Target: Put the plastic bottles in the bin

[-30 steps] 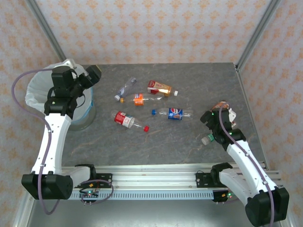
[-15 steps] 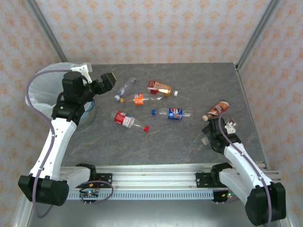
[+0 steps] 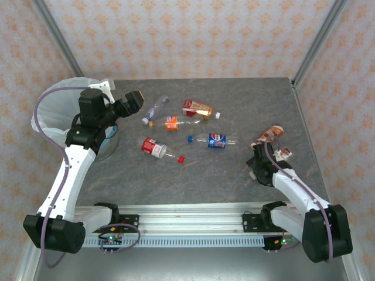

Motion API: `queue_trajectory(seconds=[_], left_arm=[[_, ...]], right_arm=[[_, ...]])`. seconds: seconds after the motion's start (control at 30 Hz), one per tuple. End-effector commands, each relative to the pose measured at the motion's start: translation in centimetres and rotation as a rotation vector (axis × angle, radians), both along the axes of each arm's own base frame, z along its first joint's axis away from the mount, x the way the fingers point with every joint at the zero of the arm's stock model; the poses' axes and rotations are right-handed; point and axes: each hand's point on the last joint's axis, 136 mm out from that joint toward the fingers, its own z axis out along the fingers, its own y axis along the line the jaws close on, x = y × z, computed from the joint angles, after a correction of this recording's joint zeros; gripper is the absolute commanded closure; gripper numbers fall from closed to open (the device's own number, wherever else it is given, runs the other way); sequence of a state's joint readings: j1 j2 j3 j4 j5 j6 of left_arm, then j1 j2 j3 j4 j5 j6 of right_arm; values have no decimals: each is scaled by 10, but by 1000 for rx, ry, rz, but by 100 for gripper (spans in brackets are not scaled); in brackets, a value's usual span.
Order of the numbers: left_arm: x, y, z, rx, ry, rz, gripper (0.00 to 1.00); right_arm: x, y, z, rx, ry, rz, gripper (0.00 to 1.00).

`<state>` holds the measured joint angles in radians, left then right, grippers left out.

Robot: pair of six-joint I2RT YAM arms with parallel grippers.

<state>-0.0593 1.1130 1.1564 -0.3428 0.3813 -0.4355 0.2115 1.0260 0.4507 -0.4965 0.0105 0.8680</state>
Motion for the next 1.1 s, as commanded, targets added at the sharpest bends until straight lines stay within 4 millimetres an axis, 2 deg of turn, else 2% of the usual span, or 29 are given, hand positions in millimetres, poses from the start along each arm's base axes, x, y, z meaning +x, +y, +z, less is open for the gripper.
queue_trajectory(seconds=[0.0, 0.17, 0.37, 0.77, 0.93, 1.07], left_arm=[[4, 2, -1, 21, -12, 10, 0], [5, 1, -3, 18, -3, 10, 0], [3, 2, -4, 21, 0, 11, 0], [-1, 6, -7, 42, 6, 24, 0], [-1, 6, -5, 36, 4, 26, 0], [0, 7, -5, 29, 8, 39, 0]], right_arm=[[2, 3, -5, -5, -2, 9, 27], [2, 2, -12, -17, -1, -1, 31], [4, 0, -11, -29, -14, -1, 36], [1, -5, -11, -20, -46, -73, 59], [0, -11, -4, -16, -109, -116, 76], [4, -15, 13, -35, -189, -107, 99]])
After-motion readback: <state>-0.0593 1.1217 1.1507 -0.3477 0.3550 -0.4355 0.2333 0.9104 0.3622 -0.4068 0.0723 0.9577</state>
